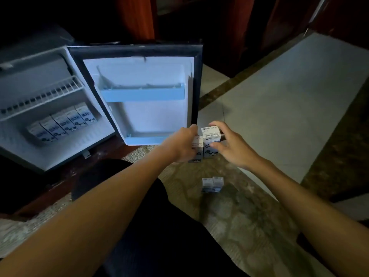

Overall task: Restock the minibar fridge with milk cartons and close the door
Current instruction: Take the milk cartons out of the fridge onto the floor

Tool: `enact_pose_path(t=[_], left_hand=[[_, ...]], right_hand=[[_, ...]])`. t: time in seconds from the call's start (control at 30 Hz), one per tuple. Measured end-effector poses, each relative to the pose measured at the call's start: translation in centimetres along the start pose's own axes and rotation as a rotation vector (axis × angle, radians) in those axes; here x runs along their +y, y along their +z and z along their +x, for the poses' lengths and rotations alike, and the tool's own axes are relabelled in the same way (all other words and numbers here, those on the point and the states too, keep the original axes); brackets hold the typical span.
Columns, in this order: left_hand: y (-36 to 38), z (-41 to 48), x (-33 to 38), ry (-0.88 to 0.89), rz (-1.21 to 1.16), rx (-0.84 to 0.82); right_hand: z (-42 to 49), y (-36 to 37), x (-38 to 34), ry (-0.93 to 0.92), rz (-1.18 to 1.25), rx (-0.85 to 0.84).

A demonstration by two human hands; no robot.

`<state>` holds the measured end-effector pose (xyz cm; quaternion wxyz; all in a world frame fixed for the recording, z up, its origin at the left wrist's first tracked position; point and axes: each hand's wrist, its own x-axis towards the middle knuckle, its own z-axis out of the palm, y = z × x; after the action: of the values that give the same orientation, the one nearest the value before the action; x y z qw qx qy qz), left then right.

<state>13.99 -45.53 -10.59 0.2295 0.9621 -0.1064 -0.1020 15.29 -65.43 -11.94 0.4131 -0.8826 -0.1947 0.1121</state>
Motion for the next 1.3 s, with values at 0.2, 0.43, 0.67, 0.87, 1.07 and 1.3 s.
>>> enact_pose_path(t=[0.2, 0.43, 0.67, 0.87, 1.07, 1.3], left_hand=[[5.1, 2.5, -0.4, -0.057, 0.171, -0.104], [9.6, 5.9, -2.7, -0.125, 0.233, -0.066], [14.5, 8.6, -5.4, -0.238, 0.151, -0.137], [19.9, 10.4, -6.7, -0.352, 0.119, -0.182], [23.4, 11.1, -8.1, -0.419, 0.120, -0.241], [24.7, 11.2, -8.2, -0.512, 0.008, -0.267]], right_hand=[[-1.3, 1.5, 5.6, 0.095, 0.002, -0.023], [0.0, 3.0, 10.6, 0.221, 0.017, 0.002], [2.8, 4.7, 15.8, 0.301, 0.008, 0.013], [4.6, 7.7, 20.3, 0.401, -0.030, 0.015], [4.2, 10.1, 25.0, 0.487, -0.068, -0.062], [4.4, 10.5, 26.1, 0.539, -0.003, -0.085]])
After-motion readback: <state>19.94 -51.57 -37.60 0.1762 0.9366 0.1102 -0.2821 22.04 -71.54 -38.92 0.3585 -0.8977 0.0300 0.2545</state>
